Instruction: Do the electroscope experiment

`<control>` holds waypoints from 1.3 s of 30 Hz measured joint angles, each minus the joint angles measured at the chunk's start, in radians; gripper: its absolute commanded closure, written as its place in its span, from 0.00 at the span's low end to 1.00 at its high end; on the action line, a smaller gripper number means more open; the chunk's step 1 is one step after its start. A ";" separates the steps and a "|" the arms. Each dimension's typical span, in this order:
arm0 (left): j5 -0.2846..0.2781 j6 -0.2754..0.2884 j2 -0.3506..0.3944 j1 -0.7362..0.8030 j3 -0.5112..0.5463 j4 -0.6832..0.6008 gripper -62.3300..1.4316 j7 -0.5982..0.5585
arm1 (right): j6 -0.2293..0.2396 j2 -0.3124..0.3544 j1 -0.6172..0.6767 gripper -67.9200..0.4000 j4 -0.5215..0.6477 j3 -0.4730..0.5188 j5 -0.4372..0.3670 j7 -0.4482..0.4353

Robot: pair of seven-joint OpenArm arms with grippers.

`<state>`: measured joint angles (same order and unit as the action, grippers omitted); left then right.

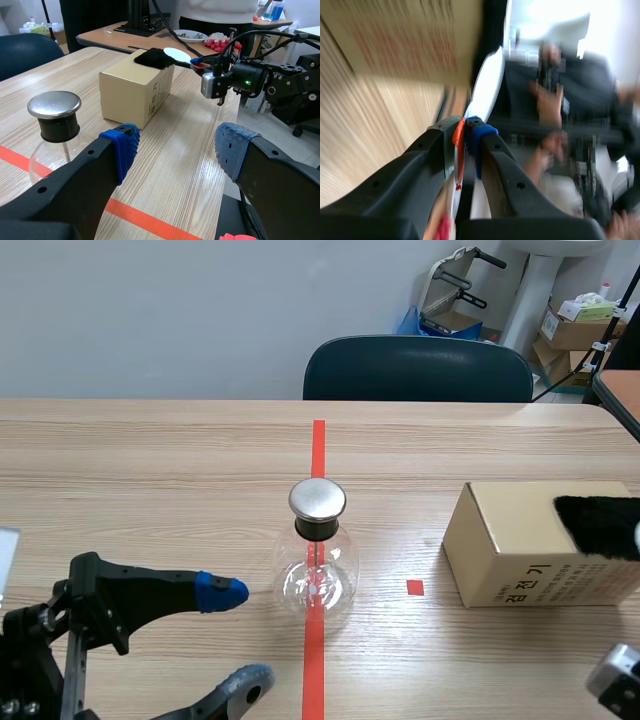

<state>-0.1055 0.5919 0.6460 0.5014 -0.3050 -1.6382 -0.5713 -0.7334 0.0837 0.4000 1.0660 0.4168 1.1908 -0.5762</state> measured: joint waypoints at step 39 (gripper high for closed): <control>0.003 0.000 0.000 0.000 0.000 0.000 0.42 0.000 | 0.001 0.034 0.017 0.97 0.043 -0.110 -0.021 0.154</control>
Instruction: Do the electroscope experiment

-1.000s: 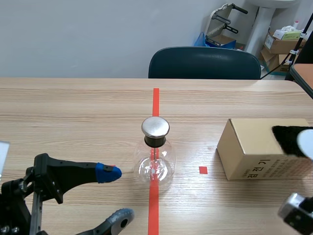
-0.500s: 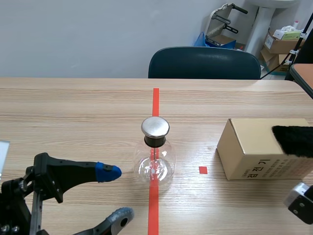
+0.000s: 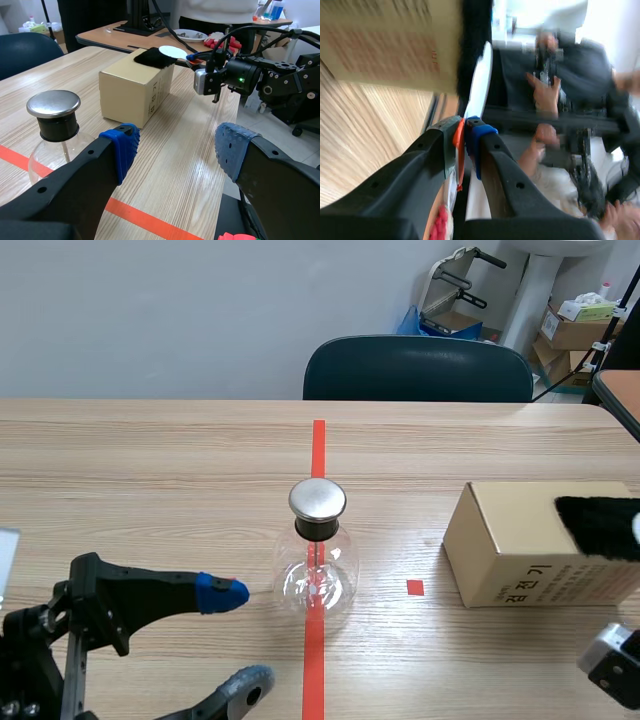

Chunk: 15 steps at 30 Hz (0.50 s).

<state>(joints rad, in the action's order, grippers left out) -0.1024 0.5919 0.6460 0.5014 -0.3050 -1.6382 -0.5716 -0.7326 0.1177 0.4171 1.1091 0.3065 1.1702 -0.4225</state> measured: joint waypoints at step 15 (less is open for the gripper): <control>0.001 0.000 0.000 0.000 0.000 0.000 0.31 0.000 | -0.006 -0.009 0.008 0.97 0.000 -0.005 0.003 -0.118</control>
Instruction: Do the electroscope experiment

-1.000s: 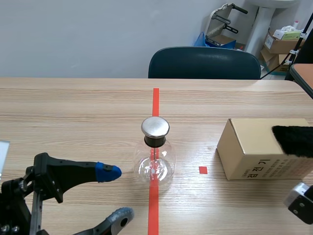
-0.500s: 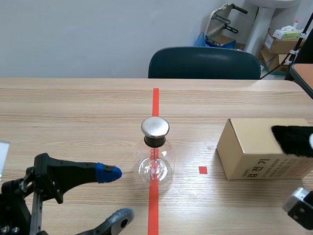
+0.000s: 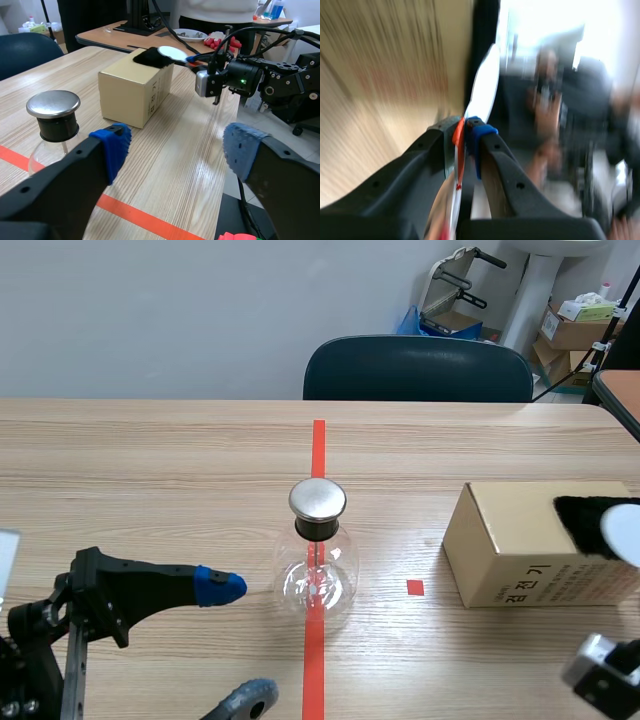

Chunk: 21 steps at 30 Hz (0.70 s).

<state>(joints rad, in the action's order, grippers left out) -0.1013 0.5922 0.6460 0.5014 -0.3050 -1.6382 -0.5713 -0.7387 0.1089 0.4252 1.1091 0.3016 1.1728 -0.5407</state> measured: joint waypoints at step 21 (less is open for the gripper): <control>-0.004 0.000 0.000 0.000 0.000 0.000 0.24 0.000 | -0.002 -0.019 0.001 0.97 0.002 0.001 -0.002 0.024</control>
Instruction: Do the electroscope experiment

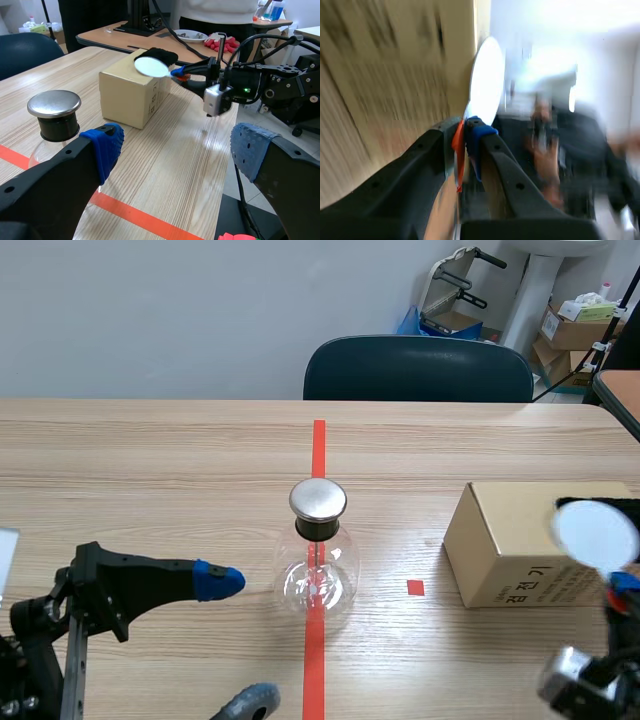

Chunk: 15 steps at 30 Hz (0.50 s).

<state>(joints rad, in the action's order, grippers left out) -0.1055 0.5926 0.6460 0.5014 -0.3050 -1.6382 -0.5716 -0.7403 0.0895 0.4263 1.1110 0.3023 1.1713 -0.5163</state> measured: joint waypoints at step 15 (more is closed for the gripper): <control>0.000 0.000 0.000 0.000 0.000 0.000 0.25 0.000 | 0.003 0.001 0.003 0.97 0.000 0.001 -0.014 0.048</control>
<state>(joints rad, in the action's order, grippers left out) -0.1055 0.5930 0.6460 0.5014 -0.3050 -1.6382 -0.5716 -0.7372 0.0906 0.4297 1.1110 0.3031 1.1568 -0.4679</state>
